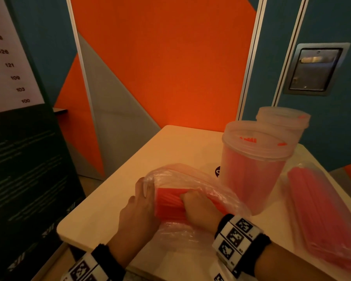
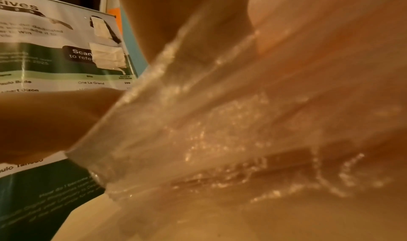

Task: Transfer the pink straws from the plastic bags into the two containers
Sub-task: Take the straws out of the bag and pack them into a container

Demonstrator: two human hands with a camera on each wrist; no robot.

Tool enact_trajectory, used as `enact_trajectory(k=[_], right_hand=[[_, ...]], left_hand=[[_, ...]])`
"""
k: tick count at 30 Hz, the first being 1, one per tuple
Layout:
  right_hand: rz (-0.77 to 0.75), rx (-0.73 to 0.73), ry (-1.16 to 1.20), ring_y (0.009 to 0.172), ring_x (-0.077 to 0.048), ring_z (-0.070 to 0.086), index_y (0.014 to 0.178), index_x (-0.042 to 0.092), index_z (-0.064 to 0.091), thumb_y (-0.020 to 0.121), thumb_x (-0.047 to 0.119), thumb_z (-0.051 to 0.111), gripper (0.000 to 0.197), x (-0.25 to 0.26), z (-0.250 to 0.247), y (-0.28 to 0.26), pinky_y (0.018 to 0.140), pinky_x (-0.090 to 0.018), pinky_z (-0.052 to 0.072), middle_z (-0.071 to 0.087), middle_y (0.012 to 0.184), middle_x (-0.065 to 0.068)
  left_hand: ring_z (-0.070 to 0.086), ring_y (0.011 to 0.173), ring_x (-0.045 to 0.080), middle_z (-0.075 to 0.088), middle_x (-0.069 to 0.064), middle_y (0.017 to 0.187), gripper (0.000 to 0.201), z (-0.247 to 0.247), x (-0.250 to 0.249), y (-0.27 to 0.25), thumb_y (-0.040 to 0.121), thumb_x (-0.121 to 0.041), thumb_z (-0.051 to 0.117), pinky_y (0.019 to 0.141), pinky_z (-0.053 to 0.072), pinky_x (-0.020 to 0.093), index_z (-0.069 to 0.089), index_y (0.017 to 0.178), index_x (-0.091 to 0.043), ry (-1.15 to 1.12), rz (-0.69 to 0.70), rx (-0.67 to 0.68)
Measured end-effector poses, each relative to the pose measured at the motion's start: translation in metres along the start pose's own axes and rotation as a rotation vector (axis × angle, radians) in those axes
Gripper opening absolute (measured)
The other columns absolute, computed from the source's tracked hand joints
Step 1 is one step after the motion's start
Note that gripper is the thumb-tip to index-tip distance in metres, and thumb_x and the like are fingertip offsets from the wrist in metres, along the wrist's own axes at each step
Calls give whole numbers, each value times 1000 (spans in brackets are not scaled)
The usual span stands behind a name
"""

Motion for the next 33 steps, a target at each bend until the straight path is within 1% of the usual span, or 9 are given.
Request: enact_trajectory(k=[4, 15, 17, 19, 23, 26, 29, 31, 33], right_hand=[[-13, 32, 102, 102, -19, 58, 112, 11, 60, 89, 2, 54, 26, -2, -2, -1, 78, -19, 40, 62, 112, -5], [-114, -17, 458, 110, -13, 55, 129, 19, 46, 80, 34, 70, 57, -10, -29, 4, 97, -30, 45, 58, 123, 2], [-134, -116, 575, 102, -5, 58, 122, 26, 53, 77, 30, 74, 51, -10, -36, 2, 92, -22, 47, 62, 113, 8], [-138, -212, 655, 80, 1, 58, 95, 33, 59, 78, 20, 73, 26, -10, -46, -1, 75, -11, 45, 63, 87, 14], [-88, -287, 865, 70, -7, 58, 80, 27, 56, 83, 10, 67, 21, -18, -60, -3, 72, -21, 48, 59, 72, 9], [-72, -273, 917, 66, -12, 60, 82, 23, 54, 85, 5, 63, 21, -21, -61, -2, 71, -25, 50, 60, 69, 3], [-43, -326, 952, 57, -7, 55, 83, 19, 54, 86, 6, 62, 16, -24, -63, -3, 61, -24, 47, 56, 65, 3], [-42, -386, 1012, 51, -5, 49, 81, 16, 53, 86, 7, 62, 13, -22, -71, -8, 56, -23, 44, 52, 59, 4], [-56, -448, 1116, 48, -8, 44, 79, 15, 54, 87, 7, 61, 14, -18, -86, -16, 55, -25, 40, 48, 52, 5]], left_hand=[[59, 109, 20, 14, 2, 147, 75, 0, -1, 2, 86, -53, 52, 84, 51, 30, 11, 142, -24, 0, 8, -8], [64, 99, 22, 6, 4, 149, 79, -9, -6, 18, 86, -46, 55, 77, 53, 32, 6, 142, -20, 25, -41, -20], [65, 97, 22, 6, 4, 149, 82, -7, -9, 23, 85, -43, 59, 75, 54, 31, 5, 142, -19, 41, -23, -20], [65, 98, 21, 7, 5, 150, 82, -4, -11, 26, 85, -44, 58, 77, 54, 30, 6, 143, -19, 35, -6, -19], [61, 108, 21, 3, 6, 155, 86, 1, -11, 30, 84, -55, 56, 84, 52, 29, 6, 144, -22, 48, -19, 28], [46, 127, 28, -11, 6, 157, 88, 0, -12, 29, 84, -58, 54, 95, 47, 36, 2, 146, -23, 103, -75, 71], [8, 143, 40, -24, 12, 154, 86, -11, -20, 23, 81, -48, 63, 110, 20, 58, 15, 147, -22, 242, -72, 25], [21, 138, 44, 10, 17, 155, 71, -24, -29, 15, 56, -34, 84, 104, 21, 66, 58, 120, -18, 265, 13, -130], [37, 124, 40, 47, 18, 137, 49, -34, -38, 4, 41, -17, 88, 97, 29, 59, 67, 86, -14, 210, 125, -285]])
Point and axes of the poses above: each hand's wrist, its own y-axis towards the middle knuckle, its own z-axis out of the palm, x = y × z, the point moved 4 cm from there along y, towards the middle knuckle
